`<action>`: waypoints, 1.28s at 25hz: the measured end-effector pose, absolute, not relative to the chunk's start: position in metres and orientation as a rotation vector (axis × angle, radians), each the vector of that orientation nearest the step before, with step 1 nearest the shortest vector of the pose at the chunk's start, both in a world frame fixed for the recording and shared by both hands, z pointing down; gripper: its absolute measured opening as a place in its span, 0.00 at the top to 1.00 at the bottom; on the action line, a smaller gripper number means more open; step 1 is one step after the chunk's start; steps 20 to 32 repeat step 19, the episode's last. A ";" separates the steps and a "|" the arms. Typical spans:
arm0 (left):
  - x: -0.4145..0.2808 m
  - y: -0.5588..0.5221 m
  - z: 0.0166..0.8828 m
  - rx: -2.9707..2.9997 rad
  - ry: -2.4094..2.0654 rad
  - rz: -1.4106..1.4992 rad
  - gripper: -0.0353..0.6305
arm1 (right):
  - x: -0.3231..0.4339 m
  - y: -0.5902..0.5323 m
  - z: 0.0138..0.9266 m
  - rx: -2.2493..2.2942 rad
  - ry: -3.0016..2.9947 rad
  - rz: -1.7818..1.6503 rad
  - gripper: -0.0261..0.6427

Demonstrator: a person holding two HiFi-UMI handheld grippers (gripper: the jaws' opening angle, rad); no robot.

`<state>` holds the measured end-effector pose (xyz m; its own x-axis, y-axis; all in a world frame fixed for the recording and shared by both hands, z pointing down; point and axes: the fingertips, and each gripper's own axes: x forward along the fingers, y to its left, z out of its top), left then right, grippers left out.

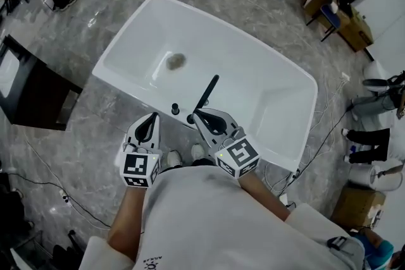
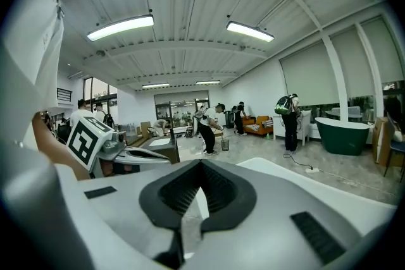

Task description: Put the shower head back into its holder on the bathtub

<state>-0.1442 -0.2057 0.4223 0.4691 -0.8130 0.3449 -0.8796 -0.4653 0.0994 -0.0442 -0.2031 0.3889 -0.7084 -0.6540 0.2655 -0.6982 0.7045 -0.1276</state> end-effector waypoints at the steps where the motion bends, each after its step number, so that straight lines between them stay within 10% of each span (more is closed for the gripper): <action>1: -0.144 -0.206 0.422 2.450 -1.452 0.355 0.93 | -0.044 -0.203 0.388 1.079 -2.714 0.318 0.93; 32: -0.125 -0.213 0.425 2.498 -1.392 0.383 0.93 | -0.027 -0.207 0.389 1.107 -2.699 0.287 0.93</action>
